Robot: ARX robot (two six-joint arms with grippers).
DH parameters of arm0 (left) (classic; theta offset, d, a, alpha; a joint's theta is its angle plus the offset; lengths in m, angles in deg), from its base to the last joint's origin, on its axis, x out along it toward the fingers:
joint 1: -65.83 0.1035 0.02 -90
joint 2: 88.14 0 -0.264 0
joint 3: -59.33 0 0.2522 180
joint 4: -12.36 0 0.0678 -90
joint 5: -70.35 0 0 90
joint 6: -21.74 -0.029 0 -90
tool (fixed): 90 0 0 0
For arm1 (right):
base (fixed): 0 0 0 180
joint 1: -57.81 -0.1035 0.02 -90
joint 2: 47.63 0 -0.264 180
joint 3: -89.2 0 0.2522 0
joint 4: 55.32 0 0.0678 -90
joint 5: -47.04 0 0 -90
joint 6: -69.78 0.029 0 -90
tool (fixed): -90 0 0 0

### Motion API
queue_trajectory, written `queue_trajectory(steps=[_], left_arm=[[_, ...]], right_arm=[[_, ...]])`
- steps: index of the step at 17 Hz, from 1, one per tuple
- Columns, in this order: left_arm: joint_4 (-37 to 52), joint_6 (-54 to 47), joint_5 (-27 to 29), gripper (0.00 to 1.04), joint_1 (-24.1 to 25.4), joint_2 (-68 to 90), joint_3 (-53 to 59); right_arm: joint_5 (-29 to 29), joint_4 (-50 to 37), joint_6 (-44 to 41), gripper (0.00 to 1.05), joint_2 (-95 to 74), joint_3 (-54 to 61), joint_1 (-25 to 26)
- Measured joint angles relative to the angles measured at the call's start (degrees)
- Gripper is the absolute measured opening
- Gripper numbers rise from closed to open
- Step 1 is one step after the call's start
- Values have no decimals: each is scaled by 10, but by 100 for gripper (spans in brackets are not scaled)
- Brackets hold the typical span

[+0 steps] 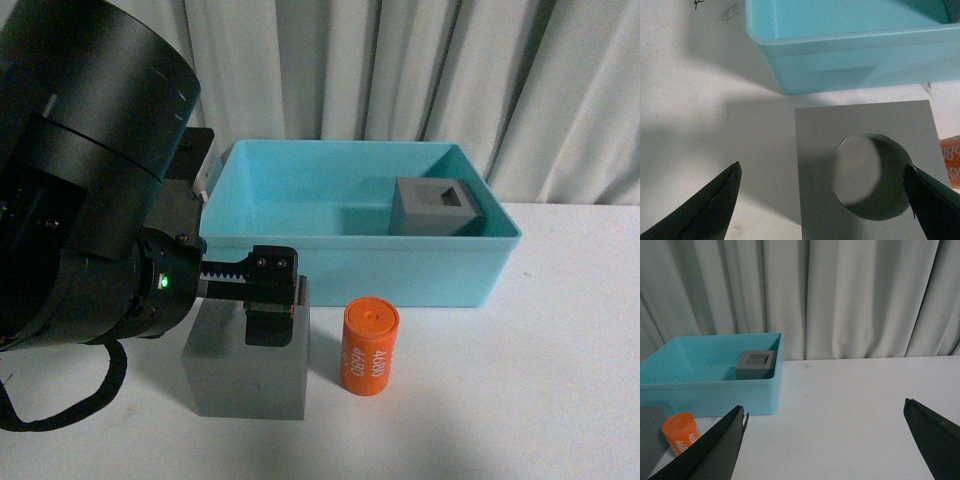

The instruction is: Place gray and orange parts in blue box

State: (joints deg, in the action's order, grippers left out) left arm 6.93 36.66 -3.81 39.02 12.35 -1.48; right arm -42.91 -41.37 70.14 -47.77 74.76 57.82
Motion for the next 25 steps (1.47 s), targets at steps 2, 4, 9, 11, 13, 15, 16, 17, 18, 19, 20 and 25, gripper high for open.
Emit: queue_trajectory(steps=[2,4,9,11,13,15,16,17,18,19,20,25], left_arm=[[3,-4,0,98,3,18,-6],[7,-10,-3,98,8,36,-19],[18,-32,-7,98,18,80,-42],[23,-34,-8,98,21,87,-48],[22,-31,-20,83,21,90,-51],[19,-27,-25,64,19,91,-53],[18,-26,-27,53,19,91,-53],[17,-22,-31,44,18,91,-53],[7,-18,-30,34,18,87,-52],[-1,-9,-33,27,18,82,-52],[-11,-2,-35,23,18,71,-49],[-105,32,-67,22,36,-71,-45]], right_arm=[[0,0,0,98,0,0,0],[0,0,0,98,0,0,0],[0,0,0,98,0,0,0],[0,0,0,98,0,0,0],[0,0,0,98,0,0,0],[0,0,0,98,0,0,0],[0,0,0,98,0,0,0],[0,0,0,98,0,0,0],[0,0,0,98,0,0,0],[0,0,0,98,0,0,0],[0,0,0,98,0,0,0],[0,0,0,98,0,0,0]])
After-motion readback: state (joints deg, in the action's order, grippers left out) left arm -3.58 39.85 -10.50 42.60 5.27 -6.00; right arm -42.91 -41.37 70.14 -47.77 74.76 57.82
